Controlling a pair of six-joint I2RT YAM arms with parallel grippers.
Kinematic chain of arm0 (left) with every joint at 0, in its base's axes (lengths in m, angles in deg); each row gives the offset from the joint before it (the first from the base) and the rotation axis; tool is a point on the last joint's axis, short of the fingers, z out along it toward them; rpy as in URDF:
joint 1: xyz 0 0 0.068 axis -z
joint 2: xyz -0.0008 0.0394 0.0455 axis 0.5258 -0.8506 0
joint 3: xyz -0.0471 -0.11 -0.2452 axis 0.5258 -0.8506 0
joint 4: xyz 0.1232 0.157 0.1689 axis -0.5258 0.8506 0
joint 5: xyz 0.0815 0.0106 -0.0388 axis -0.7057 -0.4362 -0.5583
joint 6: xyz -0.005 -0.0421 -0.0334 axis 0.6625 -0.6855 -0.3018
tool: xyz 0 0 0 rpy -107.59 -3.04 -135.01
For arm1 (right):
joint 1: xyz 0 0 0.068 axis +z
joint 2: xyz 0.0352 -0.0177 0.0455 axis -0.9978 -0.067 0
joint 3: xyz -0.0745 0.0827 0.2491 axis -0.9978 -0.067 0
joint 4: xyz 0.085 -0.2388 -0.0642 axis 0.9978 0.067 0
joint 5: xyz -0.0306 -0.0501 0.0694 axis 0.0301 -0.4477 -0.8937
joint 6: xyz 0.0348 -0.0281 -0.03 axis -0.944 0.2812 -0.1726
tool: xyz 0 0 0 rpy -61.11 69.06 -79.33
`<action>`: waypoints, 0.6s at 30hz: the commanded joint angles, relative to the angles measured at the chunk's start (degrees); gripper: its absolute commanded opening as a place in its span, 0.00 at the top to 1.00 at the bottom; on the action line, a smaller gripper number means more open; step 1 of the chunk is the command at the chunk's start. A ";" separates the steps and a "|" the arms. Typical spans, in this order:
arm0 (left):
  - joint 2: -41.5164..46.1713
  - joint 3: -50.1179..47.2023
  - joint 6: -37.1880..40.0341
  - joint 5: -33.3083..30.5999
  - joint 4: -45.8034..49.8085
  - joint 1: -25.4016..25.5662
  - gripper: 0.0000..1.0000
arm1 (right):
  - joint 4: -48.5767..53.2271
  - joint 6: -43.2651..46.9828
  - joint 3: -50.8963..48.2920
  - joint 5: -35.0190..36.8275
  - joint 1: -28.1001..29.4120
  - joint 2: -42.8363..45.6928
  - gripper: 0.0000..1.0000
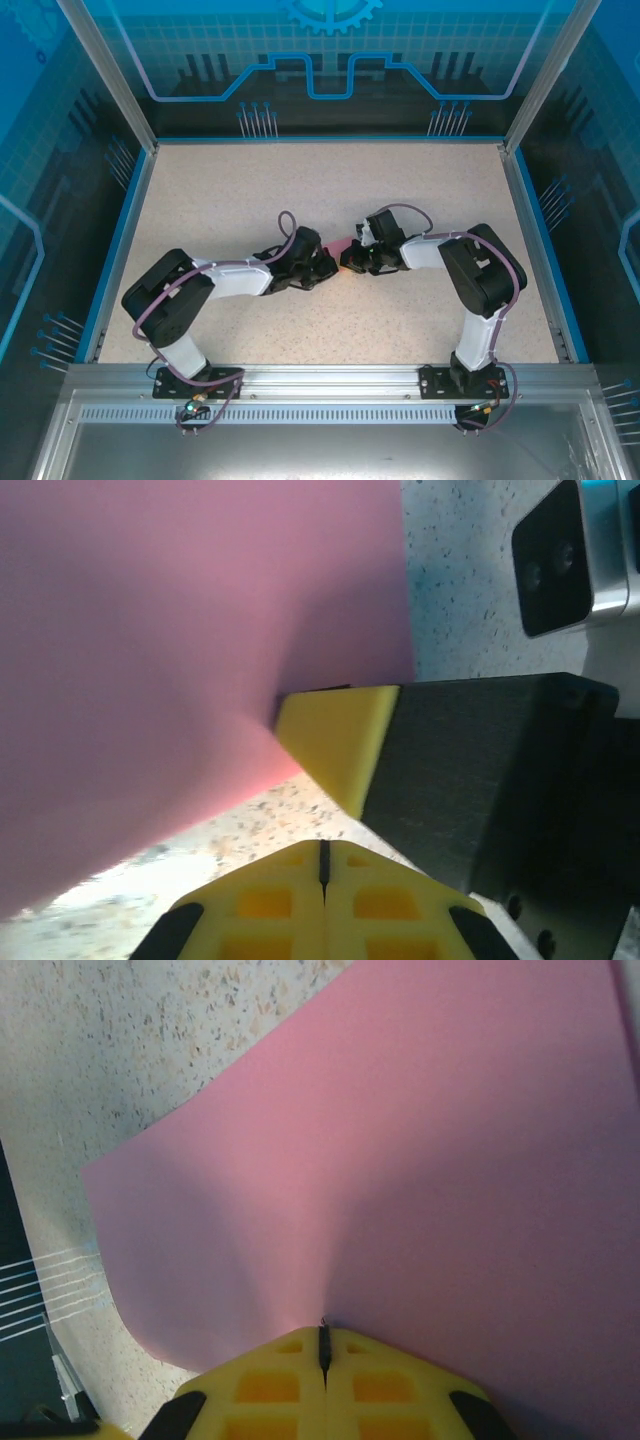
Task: Fold a paper plane with a square sheet of paper (pick it up from the middle)
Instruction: First fold in half a square sheet of paper at the center of the table.
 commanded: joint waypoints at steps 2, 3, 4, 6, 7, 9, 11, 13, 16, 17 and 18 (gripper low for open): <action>-1.30 -1.76 -11.06 -12.29 -2.18 2.44 1.00 | 1.46 -3.55 -2.93 2.58 1.50 -0.59 1.00; -1.50 -2.11 -11.87 -13.88 -2.18 2.72 1.00 | 1.38 -3.82 -3.22 2.98 1.58 -0.47 1.00; -1.72 -2.27 -13.25 -15.31 -1.87 3.07 1.00 | 1.40 -4.14 -3.58 3.48 1.59 -0.30 1.00; -2.18 -2.82 -14.18 -16.68 -3.19 3.35 1.00 | 1.24 -4.36 -3.85 3.72 1.59 -0.40 1.00; -2.43 -2.67 -14.50 -17.47 -3.00 3.54 1.00 | 1.30 -4.51 -3.89 3.75 1.58 -0.53 1.00; -3.08 -1.99 -14.17 -17.93 -2.74 3.54 1.00 | 1.06 -4.78 -4.06 3.70 1.59 -0.47 1.00; -3.93 -1.52 -14.17 -18.15 -2.96 3.55 1.00 | 0.89 -4.89 -4.25 3.80 1.68 -0.50 1.00; -4.72 -1.25 -14.10 -17.98 -4.21 3.53 1.00 | 0.84 -4.82 -4.22 3.81 1.74 -0.61 1.00; -5.77 -0.80 -14.68 -18.38 -3.66 3.53 1.00 | 0.94 -4.88 -4.27 3.83 1.76 -0.75 1.00; -6.02 -1.06 -14.99 -18.49 -3.82 3.53 1.00 | 1.05 -4.81 -4.25 3.86 1.72 -0.89 1.00; -6.17 -1.37 -15.48 -18.64 -3.95 3.53 1.00 | 1.20 -4.71 -4.29 4.13 1.78 -0.90 1.00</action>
